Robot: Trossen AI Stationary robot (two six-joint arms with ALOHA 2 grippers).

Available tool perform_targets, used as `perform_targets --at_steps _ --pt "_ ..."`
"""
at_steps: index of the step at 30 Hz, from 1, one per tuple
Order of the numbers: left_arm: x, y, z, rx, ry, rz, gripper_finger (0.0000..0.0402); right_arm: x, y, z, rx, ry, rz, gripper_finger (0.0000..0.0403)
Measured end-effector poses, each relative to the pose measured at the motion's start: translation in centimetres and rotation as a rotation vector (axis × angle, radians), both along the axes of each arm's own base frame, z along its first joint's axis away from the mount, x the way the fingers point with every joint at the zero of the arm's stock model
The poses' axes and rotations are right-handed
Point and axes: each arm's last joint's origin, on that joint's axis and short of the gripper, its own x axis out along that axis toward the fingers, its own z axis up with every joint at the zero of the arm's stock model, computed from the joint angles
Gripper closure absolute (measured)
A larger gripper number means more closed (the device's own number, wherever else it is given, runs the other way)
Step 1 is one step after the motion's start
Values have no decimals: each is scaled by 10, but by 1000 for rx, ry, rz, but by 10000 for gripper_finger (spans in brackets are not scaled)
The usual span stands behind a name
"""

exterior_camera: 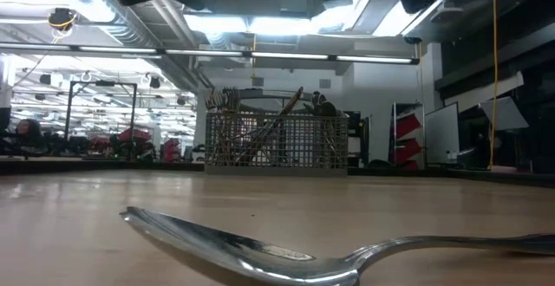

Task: Sort silverware
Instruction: Put the silver spoon into the dishwasher utensil holder

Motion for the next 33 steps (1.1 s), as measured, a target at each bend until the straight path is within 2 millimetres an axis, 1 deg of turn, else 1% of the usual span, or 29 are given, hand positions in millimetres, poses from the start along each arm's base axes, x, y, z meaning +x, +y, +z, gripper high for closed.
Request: perform_targets --at_steps 2,6,8,11,13,16,21,24,33 --pt "4 -15 -10 -20 4 -12 290 7 11 0 -10 7 5 276" --pt "13 -45 -29 -84 -13 -17 290 30 33 1 -41 61 33 276" --pt "17 -60 -41 -107 -13 -26 290 42 42 -1 -82 137 43 276" --pt "20 -80 -56 -137 -18 -40 290 57 53 -5 -134 296 50 276" --pt "21 -92 -67 -157 -20 -46 290 66 59 -9 -153 399 43 276" --pt "23 -106 -80 -185 -20 -46 290 79 67 -14 -192 501 48 276" --pt "20 -122 -95 -211 -14 -49 290 94 79 -28 -192 611 74 276" --pt "16 -128 -97 -220 -8 -43 290 99 84 -39 -176 649 84 276" --pt "14 -130 -97 -208 -14 -45 290 103 89 -70 -203 722 81 276"
